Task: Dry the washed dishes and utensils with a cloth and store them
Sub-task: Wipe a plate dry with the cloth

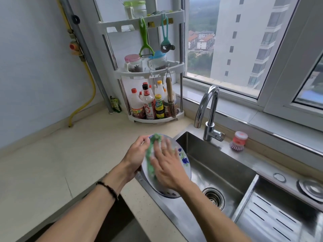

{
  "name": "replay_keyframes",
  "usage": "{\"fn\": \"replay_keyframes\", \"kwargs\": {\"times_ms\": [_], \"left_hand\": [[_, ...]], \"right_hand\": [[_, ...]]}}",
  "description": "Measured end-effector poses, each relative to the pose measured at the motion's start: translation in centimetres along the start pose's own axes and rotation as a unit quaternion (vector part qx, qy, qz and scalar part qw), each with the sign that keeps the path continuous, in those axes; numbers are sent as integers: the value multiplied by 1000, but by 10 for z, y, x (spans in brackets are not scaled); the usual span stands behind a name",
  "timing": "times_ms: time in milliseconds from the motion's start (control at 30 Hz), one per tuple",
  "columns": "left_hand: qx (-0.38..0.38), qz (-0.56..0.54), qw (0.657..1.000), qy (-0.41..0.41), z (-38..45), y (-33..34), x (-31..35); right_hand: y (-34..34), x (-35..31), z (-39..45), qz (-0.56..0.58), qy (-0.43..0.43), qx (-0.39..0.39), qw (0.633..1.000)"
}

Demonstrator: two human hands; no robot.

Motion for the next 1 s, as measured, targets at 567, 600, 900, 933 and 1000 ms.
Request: {"fn": "replay_keyframes", "kwargs": {"times_ms": [567,600,900,933,1000], "left_hand": [[32,3,999,38,8,0,14],[31,10,999,37,8,0,12],[84,20,995,53,12,-8,20],[81,29,994,60,12,-5,20],[77,36,994,73,12,5,22]], "right_hand": [[-3,-18,-8,142,-62,-60,986],[-6,-11,1,125,-38,-58,990],[-14,-24,-4,175,-91,-104,975],[-17,-23,3,168,-72,-91,979],[-21,-29,14,196,-25,-45,979]]}}
Point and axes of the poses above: each hand's wrist, its own z-axis towards the middle knuckle, its own y-axis out of the palm, x = y × z, the point moved 1 cm from there along z, towards the middle knuckle, and after that the axes turned 7 degrees about z, right-handed, at the moved point
